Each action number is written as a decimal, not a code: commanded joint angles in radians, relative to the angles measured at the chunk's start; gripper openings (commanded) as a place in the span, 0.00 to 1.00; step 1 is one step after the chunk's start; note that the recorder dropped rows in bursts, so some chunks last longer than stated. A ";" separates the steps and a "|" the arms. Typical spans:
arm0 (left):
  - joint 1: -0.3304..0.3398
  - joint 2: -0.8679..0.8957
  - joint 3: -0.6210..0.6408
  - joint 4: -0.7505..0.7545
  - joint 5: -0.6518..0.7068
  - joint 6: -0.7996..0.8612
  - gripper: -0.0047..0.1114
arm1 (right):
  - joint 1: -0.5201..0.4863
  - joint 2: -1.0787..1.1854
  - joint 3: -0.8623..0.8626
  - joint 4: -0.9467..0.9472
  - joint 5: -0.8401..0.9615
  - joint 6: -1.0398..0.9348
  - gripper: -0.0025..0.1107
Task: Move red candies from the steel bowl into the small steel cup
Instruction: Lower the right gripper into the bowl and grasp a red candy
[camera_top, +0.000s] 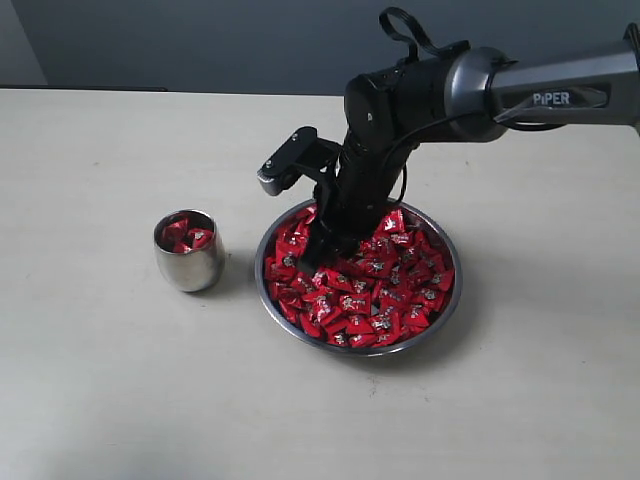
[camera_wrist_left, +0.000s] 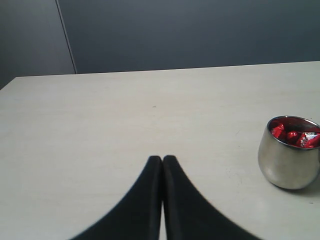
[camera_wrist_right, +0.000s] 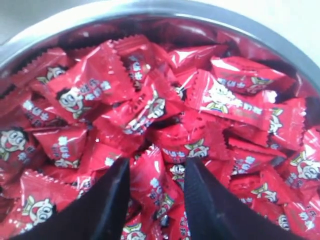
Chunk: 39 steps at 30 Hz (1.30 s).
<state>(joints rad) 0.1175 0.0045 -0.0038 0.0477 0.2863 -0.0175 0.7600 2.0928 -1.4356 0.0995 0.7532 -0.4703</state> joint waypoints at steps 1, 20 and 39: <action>0.001 -0.004 0.004 -0.003 -0.002 -0.002 0.04 | -0.001 0.025 -0.006 0.003 0.025 0.002 0.34; 0.001 -0.004 0.004 -0.003 -0.002 -0.002 0.04 | -0.001 0.033 -0.006 -0.138 0.024 0.070 0.34; 0.001 -0.004 0.004 -0.003 -0.002 -0.002 0.04 | -0.001 -0.032 -0.006 -0.142 0.012 0.082 0.34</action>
<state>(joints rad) 0.1175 0.0045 -0.0038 0.0477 0.2863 -0.0175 0.7600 2.0738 -1.4378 -0.0324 0.7661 -0.3928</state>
